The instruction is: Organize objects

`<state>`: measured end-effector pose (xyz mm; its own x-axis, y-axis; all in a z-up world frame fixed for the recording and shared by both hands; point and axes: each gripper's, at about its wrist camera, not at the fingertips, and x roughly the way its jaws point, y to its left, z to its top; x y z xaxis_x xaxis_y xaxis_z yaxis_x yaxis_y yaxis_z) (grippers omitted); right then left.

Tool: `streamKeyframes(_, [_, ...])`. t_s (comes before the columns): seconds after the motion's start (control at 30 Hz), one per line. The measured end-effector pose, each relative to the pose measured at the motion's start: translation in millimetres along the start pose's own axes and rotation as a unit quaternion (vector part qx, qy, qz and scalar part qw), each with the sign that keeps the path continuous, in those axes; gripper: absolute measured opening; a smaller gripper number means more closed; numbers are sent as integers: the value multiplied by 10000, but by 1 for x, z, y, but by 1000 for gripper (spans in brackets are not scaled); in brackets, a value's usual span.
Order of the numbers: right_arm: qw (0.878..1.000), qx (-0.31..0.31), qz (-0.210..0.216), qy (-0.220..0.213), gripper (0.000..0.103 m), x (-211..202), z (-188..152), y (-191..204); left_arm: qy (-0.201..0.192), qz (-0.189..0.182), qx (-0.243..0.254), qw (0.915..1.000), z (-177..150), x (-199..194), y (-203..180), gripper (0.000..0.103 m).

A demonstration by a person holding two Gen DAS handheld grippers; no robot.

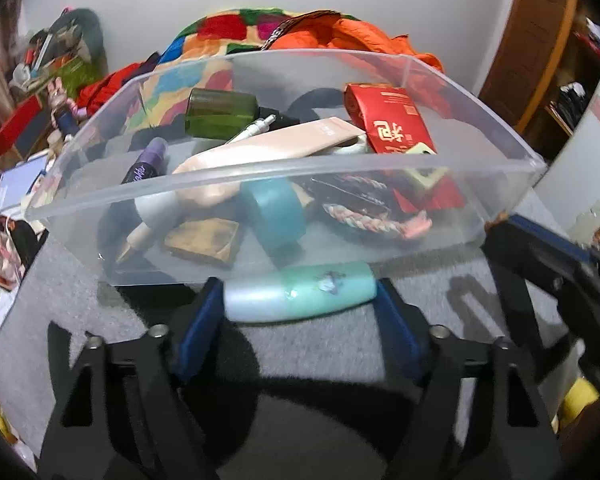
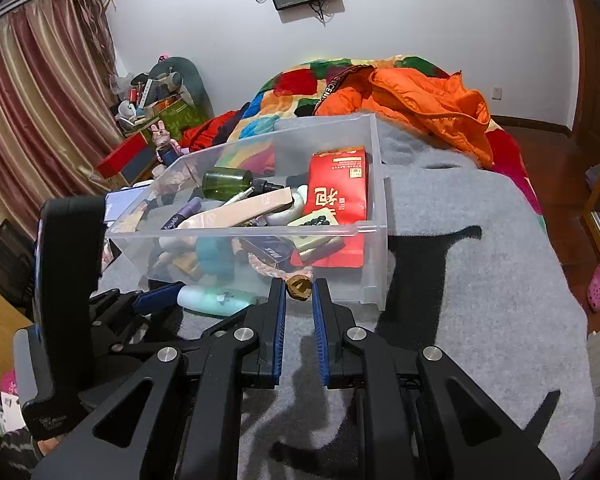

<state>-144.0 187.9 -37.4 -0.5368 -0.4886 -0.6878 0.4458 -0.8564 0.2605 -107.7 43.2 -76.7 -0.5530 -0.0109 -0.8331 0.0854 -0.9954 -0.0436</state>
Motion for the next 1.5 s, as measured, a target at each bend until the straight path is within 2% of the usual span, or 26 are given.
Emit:
streamKeyframes(0.4, [9995, -247, -37, -184, 12, -15, 6, 16, -116, -555, 79, 9984, -19, -36, 15, 73])
streamKeyframes(0.63, [9987, -355, -77, -352, 12, -21, 17, 21, -683, -544, 140, 9961, -5, -74, 24, 73])
streamKeyframes(0.8, [9980, -428, -176, -425, 12, -17, 30, 20, -1016, -505, 121, 9935, 15, -90, 34, 73])
streamKeyframes(0.93, [9981, -443, -149, -408, 12, -9, 40, 19, -1054, -614, 78, 9925, 33, -86, 43, 73])
streamKeyframes(1.17, [9985, -523, -64, -162, 12, 19, 47, 24, -857, -843, 242, 9924, 48, -60, 45, 73])
streamKeyframes(1.3, [9977, -611, -270, -137, 12, 29, 45, 28, -816, -804, 294, 9930, 48, -50, 43, 73])
streamKeyframes(1.5, [9979, -605, -223, -95, 17, 28, 47, 26, -846, -773, 325, 9929, 50, -51, 45, 74])
